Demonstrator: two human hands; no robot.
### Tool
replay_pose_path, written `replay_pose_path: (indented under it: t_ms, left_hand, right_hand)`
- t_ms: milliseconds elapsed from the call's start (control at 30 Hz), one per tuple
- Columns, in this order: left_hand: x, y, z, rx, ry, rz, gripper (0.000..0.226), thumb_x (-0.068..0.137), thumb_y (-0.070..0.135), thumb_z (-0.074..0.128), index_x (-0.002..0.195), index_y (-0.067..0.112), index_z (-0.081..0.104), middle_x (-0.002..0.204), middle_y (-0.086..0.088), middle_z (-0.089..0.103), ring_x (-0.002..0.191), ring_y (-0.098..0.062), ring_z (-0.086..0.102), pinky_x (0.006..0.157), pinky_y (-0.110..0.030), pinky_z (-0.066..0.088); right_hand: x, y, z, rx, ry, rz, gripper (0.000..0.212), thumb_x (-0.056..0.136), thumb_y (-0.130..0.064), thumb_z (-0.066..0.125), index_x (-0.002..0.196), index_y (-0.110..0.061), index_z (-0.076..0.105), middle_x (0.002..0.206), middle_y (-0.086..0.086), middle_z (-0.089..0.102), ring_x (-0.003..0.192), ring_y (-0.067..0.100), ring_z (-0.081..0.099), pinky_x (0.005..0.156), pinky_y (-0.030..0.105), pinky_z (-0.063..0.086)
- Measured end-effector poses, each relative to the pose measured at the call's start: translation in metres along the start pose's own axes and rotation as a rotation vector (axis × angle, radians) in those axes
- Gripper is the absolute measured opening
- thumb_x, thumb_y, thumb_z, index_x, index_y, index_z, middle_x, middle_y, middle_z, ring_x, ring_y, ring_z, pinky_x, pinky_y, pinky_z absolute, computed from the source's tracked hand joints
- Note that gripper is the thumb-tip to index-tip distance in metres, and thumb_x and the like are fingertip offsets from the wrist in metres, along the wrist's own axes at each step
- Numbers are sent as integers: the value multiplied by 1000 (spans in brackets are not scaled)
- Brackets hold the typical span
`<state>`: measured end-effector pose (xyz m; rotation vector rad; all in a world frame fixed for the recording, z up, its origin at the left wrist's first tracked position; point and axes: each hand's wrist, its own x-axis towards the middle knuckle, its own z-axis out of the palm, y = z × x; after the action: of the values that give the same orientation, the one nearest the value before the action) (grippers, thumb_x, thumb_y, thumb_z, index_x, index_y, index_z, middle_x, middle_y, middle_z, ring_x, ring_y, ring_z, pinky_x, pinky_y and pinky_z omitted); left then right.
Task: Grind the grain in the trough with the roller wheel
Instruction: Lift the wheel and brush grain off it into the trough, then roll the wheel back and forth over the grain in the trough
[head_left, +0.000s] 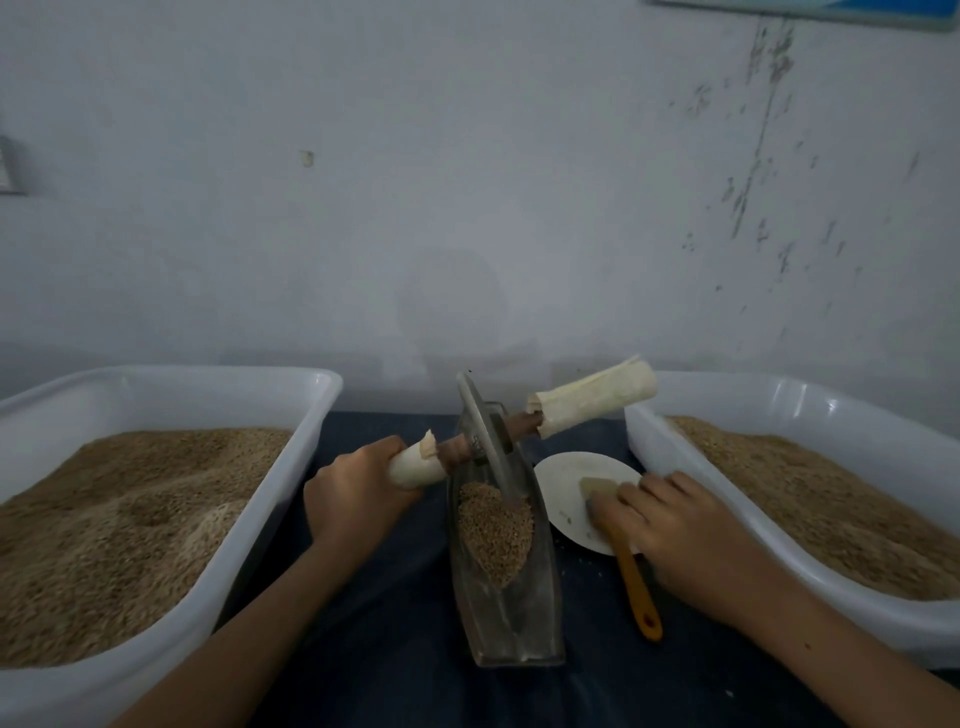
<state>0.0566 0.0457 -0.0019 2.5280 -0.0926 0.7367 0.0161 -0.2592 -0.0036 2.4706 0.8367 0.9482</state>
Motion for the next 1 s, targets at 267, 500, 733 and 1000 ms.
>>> replay_pose_path:
  t_ms: [267,500,733,1000]
  left_hand:
    - [7,-1,-8,97,58,85,20,77,51,66,79,33,59,67,14,57,67,-4,54,56,-22,37]
    - [9,0,-13,225,85,181,15,76,45,68,80,33,60,66,13,58,64,-7,54,52,-21,30]
    - [12,2,-13,296,-38,159,14,77,47,61,79,37,51,70,14,54,69,-6,53,54,-23,30]
    - [11,-7,-5,261,-90,189,16,76,46,63,75,38,48,67,16,51,68,-3,52,54,-22,30]
  right_hand:
    - [62,-7,-17,26,144,298,71,59,10,65,128,-7,54,122,16,58,115,36,53,102,52,39]
    - [89,-11,-13,185,12,250,33,60,-4,80,86,-14,63,77,5,66,65,26,63,56,30,39]
    - [82,-8,-3,299,-101,235,16,83,-18,56,96,-25,49,95,-6,63,84,17,60,63,27,29]
    - [82,-9,11,340,-203,240,16,85,-17,53,94,-28,45,96,-6,63,84,16,59,66,29,38]
